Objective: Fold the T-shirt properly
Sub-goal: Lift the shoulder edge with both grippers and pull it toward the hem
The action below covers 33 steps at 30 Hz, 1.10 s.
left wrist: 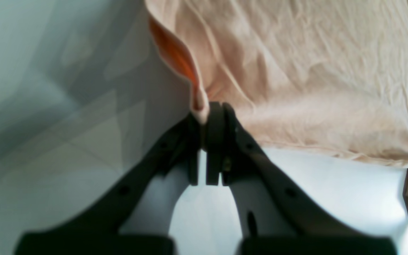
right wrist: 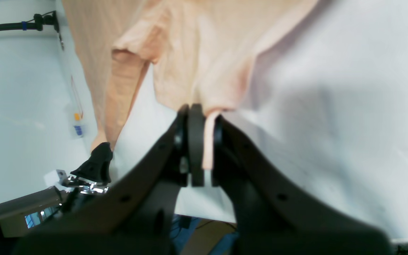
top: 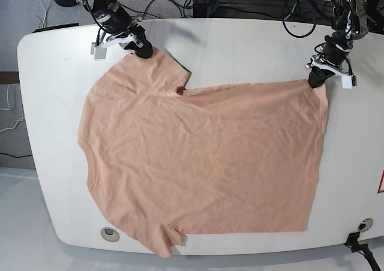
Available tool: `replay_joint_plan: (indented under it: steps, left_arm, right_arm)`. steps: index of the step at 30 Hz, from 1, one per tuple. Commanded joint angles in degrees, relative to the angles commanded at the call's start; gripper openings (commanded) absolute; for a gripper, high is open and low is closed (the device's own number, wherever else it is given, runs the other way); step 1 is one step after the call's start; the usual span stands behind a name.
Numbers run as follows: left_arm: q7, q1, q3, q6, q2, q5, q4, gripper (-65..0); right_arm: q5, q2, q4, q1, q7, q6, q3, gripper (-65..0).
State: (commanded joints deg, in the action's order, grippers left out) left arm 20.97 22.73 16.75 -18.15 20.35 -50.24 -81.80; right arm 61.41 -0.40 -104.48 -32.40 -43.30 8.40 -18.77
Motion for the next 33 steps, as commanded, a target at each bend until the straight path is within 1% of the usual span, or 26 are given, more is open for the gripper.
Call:
replay_joint_plan:
  steps: [5,10,18,19,20,23,24,25,27,31,33]
  left_arm:
    - [0.0,4.7,0.2,0.0,0.0,0.1,-3.4,-65.0]
    - [0.0,10.4,0.2,0.0,0.0,0.2,-6.6,-65.0]
    - [0.0,19.5,0.2,-0.1,0.0,0.2,-9.0,-65.0]
    - [0.0,20.6,0.4,-0.7,0.0,0.2,-9.5,-65.0]
    - [-0.1,21.1,0.4,-2.3,0.0,0.2,-9.8,-65.0]
    - [-0.2,21.1,1.9,-9.1,-0.2,0.2,-9.7,-65.0]
    - [-0.2,20.8,3.0,-10.7,-0.4,0.0,-10.2,-65.0]
    - [-0.1,19.4,3.3,-12.0,-0.4,0.0,-11.3,-65.0]
    - [-0.1,17.3,3.4,-13.1,-0.4,-0.1,-13.2,-65.0]
    - [0.0,13.2,3.4,-13.1,-0.4,-0.1,-15.9,-65.0]
    - [0.0,11.3,3.4,-13.0,-0.4,-0.1,-16.0,-65.0]
  right_arm:
    - [0.1,0.0,-0.2,-2.5,-0.2,0.26,0.0,-65.0]
    - [0.1,0.0,-1.3,-6.9,-0.8,0.35,-0.1,-65.0]
    - [0.1,1.1,-6.2,-14.1,-0.8,0.35,-0.3,-65.0]
    - [0.1,1.1,-6.9,-14.6,-0.8,0.35,-0.3,-65.0]
    - [0.1,1.1,-7.4,-14.9,-0.8,0.35,-0.3,-65.0]
    - [0.7,1.1,-7.9,-14.4,-0.8,0.44,-0.2,-65.0]
    - [2.4,1.2,-7.9,-13.1,-0.8,0.44,-0.3,-65.0]
    - [4.1,2.0,-7.9,-12.5,-0.8,0.44,-0.3,-65.0]
    - [7.6,4.4,-7.9,-10.6,-0.8,0.44,-0.1,-65.0]
    - [14.6,8.1,-7.9,-7.1,-0.8,-0.18,-0.4,-65.0]
    - [16.4,9.1,-7.8,-5.1,-0.8,-0.18,-0.4,-65.0]
